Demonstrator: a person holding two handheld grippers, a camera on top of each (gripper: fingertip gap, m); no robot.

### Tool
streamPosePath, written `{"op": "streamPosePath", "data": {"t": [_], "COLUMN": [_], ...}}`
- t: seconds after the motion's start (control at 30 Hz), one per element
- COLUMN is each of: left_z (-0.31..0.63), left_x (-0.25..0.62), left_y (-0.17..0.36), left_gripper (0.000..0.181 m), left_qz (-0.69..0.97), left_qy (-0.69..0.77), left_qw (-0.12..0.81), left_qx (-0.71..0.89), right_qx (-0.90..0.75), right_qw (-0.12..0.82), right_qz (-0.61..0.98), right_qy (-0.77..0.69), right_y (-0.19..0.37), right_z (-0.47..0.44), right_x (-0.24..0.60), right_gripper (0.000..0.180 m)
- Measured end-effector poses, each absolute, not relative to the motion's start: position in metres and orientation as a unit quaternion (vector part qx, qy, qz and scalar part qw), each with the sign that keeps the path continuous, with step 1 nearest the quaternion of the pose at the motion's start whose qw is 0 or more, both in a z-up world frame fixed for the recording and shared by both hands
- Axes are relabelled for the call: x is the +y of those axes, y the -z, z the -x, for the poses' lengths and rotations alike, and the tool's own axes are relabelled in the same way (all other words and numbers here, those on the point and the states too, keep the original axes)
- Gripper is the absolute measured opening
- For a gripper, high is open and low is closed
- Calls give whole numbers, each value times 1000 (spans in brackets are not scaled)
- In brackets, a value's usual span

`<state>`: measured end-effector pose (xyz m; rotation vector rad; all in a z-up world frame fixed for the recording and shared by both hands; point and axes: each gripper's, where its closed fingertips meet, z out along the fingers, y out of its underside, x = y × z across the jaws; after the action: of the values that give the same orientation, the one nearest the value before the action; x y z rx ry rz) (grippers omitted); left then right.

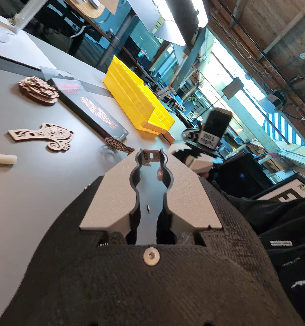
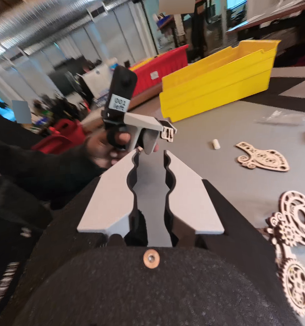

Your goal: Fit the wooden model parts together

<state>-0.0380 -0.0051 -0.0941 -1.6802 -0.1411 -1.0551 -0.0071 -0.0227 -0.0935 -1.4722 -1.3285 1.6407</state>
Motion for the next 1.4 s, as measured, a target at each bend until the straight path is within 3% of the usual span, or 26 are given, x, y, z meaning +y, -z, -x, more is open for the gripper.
{"op": "streamPosePath", "data": {"t": [0.1, 0.47, 1.03, 1.23, 1.4], "left_z": [23, -9, -24, -25, -27], "left_x": [-8, -26, -39, -40, -44], "left_y": [93, 75, 65, 63, 64], "left_gripper": [18, 17, 17, 18, 32], "left_qz": [714, 682, 651, 637, 629], "left_qy": [448, 505, 514, 508, 524], "left_qw": [538, 526, 544, 560, 551], "left_qx": [-19, 61, 128, 150, 165], "right_qx": [-471, -478, -499, -527, -539], "right_qw": [215, 176, 190, 264, 287], "right_qz": [542, 514, 485, 464, 443], "right_qy": [-662, -690, -693, -661, -657], "right_y": [90, 87, 77, 73, 68], "right_z": [3, -4, -12, -13, -17], "right_x": [-23, -33, -43, -44, -47], "right_gripper": [22, 14, 0, 0, 0]}}
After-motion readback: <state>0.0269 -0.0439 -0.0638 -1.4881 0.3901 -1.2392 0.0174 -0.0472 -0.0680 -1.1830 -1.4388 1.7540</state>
